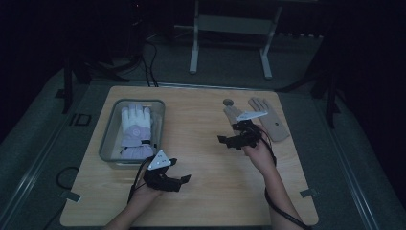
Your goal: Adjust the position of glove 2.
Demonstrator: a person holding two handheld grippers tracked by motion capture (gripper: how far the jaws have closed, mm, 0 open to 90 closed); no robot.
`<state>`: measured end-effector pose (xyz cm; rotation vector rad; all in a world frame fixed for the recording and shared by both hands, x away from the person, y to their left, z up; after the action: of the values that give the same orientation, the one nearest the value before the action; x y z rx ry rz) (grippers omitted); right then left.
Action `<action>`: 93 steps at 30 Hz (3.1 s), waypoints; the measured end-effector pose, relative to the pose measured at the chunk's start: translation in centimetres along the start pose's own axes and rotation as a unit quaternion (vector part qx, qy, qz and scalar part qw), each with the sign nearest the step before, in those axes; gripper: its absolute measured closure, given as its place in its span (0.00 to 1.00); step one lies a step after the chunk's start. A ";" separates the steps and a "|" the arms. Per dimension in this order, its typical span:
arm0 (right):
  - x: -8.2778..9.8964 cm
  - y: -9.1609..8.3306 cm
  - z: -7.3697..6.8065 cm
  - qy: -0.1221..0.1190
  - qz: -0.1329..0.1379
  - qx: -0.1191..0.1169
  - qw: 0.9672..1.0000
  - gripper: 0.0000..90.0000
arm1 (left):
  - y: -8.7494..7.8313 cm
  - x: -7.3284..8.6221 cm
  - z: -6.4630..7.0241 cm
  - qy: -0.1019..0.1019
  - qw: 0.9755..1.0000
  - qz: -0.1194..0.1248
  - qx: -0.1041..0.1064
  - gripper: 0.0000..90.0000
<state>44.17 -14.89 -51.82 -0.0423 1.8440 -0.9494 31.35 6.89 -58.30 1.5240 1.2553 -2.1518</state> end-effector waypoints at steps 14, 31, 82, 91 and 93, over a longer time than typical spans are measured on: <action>2.8 -1.3 6.2 0.024 -0.010 0.077 0.997 0.27 | 0.0 1.4 -0.5 0.011 0.999 0.010 -0.038 0.12; 3.3 1.2 12.3 0.062 -0.033 0.133 0.989 0.42 | 0.5 1.9 0.7 0.016 1.000 0.009 -0.015 0.02; -2.1 1.6 4.4 0.182 0.050 0.145 0.971 0.90 | 0.9 2.3 1.1 0.023 0.999 0.019 -0.023 0.02; -2.4 1.2 0.7 0.194 0.075 0.160 0.965 0.90 | 0.8 2.2 1.1 0.025 0.999 0.020 -0.024 0.02; -2.0 1.4 0.1 0.200 0.079 0.158 0.964 0.90 | 0.8 2.2 1.1 0.024 0.999 0.021 -0.023 0.02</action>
<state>45.71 -13.16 -51.16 0.5203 1.9967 -1.1906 30.14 6.22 -60.51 1.5793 1.2672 -2.0577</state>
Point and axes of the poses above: each handheld gripper's, and its own axes: y roughly forward along the jaws, x roughly out of its underside, z roughly to its right, the point moved 7 cm from there along y, roughly forward along the jaws, and after that the axes turned 8 degrees about -x, right-handed, at the moved point
